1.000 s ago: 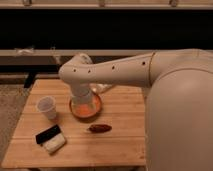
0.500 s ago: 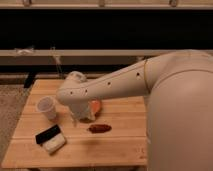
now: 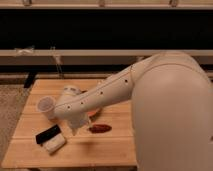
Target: Drag the pepper across the table
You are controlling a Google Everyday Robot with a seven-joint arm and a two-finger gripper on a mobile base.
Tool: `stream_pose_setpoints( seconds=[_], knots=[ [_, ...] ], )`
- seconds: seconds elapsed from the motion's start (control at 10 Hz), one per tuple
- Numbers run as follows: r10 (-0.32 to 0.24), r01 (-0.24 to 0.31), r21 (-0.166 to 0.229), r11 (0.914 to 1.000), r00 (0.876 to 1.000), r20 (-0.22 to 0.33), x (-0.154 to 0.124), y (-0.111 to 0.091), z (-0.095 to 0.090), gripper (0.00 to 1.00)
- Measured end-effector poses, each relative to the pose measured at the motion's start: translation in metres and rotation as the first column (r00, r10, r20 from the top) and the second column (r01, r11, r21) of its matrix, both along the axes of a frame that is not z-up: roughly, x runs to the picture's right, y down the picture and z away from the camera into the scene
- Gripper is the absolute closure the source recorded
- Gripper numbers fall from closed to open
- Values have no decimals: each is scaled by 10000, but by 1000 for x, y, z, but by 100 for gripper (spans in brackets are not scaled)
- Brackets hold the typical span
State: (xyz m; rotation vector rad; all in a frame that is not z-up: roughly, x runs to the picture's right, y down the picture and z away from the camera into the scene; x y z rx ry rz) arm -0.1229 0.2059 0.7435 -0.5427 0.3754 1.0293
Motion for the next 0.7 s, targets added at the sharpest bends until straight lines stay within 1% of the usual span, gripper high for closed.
stream_pose_setpoints(
  seconds=[0.2,0.3,0.5,0.7],
  knots=[
    [-400,400,20,9992,9990,197,-1,8,19,35],
    [-611,609,64,9981,9976,335,0,8,27,35],
    [-920,911,193,9957,9946,478,7,3,39,35],
    [-1058,1041,314,9941,9926,591,14,-2,46,35]
  ],
)
